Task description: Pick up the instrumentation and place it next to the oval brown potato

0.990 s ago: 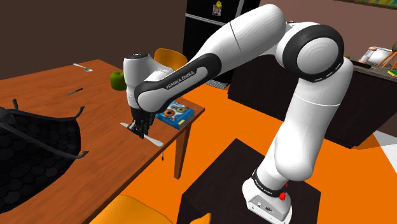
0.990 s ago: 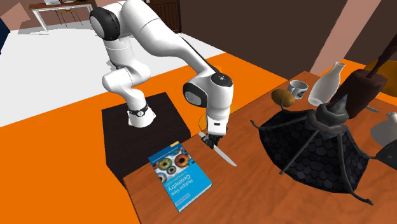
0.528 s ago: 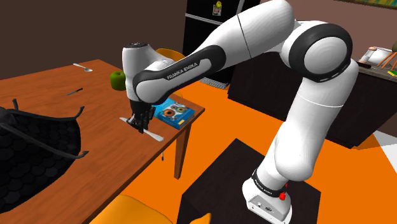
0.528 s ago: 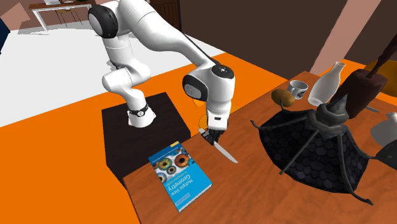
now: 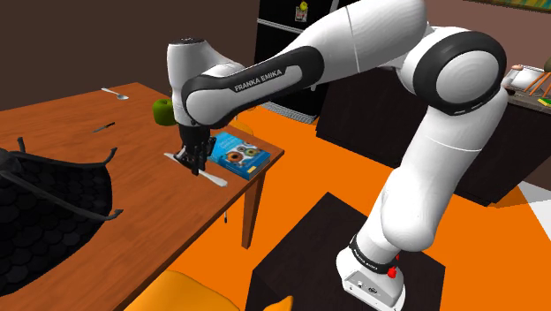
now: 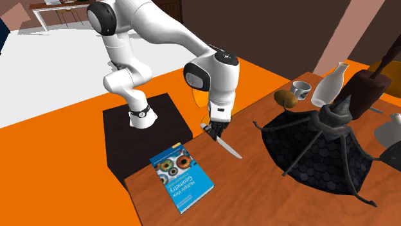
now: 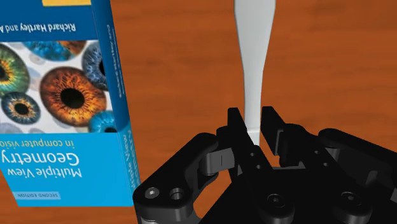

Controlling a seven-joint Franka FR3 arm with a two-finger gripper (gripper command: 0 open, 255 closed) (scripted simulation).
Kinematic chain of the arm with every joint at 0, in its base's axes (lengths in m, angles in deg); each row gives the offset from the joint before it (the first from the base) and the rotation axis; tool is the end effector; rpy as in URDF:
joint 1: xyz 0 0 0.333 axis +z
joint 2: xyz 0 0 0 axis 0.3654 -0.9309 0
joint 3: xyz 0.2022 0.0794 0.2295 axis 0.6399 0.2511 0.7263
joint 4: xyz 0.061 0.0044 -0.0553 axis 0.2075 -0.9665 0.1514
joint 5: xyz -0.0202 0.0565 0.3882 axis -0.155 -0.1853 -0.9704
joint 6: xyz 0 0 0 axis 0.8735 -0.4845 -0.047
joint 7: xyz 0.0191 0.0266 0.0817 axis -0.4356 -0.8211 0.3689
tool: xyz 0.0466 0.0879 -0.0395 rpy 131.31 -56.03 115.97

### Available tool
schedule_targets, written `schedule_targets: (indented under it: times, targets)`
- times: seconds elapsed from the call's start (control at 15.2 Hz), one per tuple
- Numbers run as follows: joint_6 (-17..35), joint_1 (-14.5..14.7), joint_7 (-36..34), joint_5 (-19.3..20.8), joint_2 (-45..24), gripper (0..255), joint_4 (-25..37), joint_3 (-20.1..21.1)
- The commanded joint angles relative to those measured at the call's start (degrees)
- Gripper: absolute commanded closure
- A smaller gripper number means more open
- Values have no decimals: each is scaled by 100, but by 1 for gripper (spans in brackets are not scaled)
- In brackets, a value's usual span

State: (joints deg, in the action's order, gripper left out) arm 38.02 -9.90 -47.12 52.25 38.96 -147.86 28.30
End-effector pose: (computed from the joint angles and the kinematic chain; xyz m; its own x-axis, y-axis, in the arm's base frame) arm 0.5058 0.2546 0.4110 0.9823 0.1875 -0.0020 0.1875 -0.9822 0.0137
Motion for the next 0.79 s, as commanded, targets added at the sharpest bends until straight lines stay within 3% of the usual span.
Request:
schedule_targets:
  times: [0.0,0.73]
  targets:
    - [-164,-6,23,-25,70,255,94,-1]
    - [-975,-16,85,-104,302,255,684,-2]
